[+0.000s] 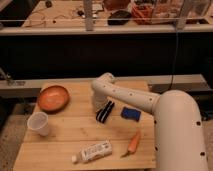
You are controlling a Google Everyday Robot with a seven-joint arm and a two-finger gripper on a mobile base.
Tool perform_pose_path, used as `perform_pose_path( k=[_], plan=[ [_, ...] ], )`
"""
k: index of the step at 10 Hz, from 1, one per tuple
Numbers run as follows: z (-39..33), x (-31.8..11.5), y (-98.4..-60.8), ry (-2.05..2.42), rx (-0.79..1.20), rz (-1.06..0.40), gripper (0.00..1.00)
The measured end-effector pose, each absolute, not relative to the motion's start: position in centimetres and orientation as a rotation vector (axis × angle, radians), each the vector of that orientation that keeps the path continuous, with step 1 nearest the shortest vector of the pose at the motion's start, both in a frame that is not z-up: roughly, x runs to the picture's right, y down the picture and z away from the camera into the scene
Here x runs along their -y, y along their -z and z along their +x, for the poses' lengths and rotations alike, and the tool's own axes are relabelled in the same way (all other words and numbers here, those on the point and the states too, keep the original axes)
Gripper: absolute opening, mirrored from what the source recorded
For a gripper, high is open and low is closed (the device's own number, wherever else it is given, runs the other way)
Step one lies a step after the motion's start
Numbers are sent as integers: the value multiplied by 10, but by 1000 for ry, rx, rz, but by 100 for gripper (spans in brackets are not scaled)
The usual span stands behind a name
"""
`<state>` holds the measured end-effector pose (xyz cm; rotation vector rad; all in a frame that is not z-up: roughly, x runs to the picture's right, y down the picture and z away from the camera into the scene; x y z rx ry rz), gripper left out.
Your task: Push the eraser across the table
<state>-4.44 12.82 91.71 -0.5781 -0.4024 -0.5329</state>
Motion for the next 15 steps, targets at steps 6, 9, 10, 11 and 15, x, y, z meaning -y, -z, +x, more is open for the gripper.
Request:
perform_pose_path(
  k=[6,9,10,11,15],
  plan=[
    [-45,-130,-917,539,405,-580,0],
    [-45,-129,-918,544,405,-583,0],
    [-45,-129,-918,546,406,-584,0],
    [-45,-128,-918,547,406,-584,0],
    [-43,-131,-917,554,407,-584,0]
  ],
)
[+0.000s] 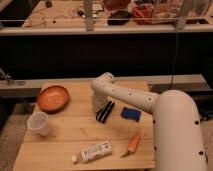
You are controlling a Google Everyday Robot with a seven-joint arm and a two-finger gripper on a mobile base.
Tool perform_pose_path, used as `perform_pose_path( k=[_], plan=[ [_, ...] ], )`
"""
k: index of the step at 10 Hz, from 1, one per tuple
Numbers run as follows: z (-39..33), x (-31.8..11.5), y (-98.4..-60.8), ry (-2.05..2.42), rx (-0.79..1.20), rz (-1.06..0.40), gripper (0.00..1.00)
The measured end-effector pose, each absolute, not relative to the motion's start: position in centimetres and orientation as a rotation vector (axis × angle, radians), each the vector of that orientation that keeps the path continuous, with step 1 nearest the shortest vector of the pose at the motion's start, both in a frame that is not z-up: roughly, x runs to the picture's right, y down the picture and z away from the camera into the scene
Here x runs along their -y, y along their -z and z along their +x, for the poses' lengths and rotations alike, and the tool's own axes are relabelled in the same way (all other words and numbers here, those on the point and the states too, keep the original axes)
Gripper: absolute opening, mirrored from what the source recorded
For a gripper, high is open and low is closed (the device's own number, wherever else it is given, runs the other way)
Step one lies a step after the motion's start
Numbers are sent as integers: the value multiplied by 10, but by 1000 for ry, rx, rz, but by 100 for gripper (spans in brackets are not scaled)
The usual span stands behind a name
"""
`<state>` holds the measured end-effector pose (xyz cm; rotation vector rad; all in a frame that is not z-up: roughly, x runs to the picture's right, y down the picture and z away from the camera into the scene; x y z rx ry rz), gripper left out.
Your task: Push the eraser across the table
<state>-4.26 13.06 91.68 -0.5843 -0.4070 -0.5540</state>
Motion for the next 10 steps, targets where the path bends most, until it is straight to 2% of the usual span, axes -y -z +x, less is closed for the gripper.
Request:
perform_pose_path(
  k=[10],
  plan=[
    [-40,-129,-917,562,406,-587,0]
  ],
)
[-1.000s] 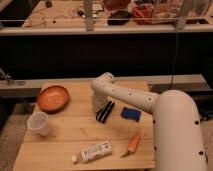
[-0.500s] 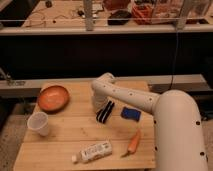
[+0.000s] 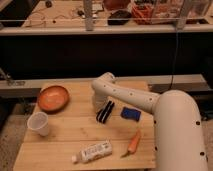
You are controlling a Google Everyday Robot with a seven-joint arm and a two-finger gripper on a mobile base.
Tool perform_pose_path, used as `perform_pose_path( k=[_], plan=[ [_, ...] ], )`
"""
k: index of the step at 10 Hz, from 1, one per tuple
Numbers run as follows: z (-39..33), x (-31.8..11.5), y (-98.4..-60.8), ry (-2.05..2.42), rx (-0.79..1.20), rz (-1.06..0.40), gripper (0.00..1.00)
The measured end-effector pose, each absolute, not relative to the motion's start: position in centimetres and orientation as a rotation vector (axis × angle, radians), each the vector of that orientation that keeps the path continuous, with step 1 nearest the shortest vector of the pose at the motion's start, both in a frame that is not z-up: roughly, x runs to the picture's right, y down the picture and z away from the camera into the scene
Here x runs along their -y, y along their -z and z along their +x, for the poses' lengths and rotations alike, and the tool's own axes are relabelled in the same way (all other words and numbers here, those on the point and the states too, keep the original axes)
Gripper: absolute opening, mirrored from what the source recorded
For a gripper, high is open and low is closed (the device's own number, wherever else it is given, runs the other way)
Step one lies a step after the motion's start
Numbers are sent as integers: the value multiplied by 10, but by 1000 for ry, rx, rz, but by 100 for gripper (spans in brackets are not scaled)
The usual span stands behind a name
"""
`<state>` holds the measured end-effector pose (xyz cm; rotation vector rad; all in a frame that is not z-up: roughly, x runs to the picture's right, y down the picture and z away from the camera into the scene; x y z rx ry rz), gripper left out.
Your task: Push the eraser across the table
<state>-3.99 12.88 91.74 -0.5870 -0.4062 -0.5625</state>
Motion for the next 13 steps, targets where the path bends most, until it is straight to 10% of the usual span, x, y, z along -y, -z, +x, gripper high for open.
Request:
perform_pose_path(
  k=[13],
  plan=[
    [-39,-130,-917,579,407,-586,0]
  ],
)
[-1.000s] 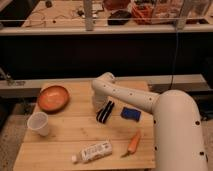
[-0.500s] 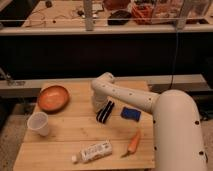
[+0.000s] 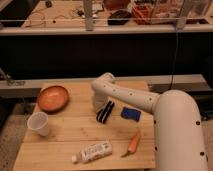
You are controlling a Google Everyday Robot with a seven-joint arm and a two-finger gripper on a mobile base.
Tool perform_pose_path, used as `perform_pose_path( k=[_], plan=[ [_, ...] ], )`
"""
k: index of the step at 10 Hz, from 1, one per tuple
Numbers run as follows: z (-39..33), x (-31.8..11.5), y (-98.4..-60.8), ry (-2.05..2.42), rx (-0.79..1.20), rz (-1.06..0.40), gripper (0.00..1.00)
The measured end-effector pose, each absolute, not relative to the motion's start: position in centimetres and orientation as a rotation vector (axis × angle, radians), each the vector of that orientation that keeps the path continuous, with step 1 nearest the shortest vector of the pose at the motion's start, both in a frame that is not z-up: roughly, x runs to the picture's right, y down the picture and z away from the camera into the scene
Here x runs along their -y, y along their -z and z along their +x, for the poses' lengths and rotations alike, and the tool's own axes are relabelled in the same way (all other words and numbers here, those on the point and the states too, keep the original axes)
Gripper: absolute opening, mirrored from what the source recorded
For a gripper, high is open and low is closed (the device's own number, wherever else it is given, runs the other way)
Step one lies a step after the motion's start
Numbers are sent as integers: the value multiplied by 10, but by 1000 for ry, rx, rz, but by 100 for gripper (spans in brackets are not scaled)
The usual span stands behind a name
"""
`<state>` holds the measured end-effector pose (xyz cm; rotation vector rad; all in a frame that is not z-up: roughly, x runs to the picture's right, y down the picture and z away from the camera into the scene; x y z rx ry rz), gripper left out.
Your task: Push the eraser across the table
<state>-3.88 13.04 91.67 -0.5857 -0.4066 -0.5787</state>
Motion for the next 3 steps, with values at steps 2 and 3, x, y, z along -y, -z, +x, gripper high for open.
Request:
perform_pose_path(
  k=[2,3],
  plan=[
    [-37,-131,-916,580,406,-586,0],
    [-37,-130,-916,581,407,-585,0]
  ],
)
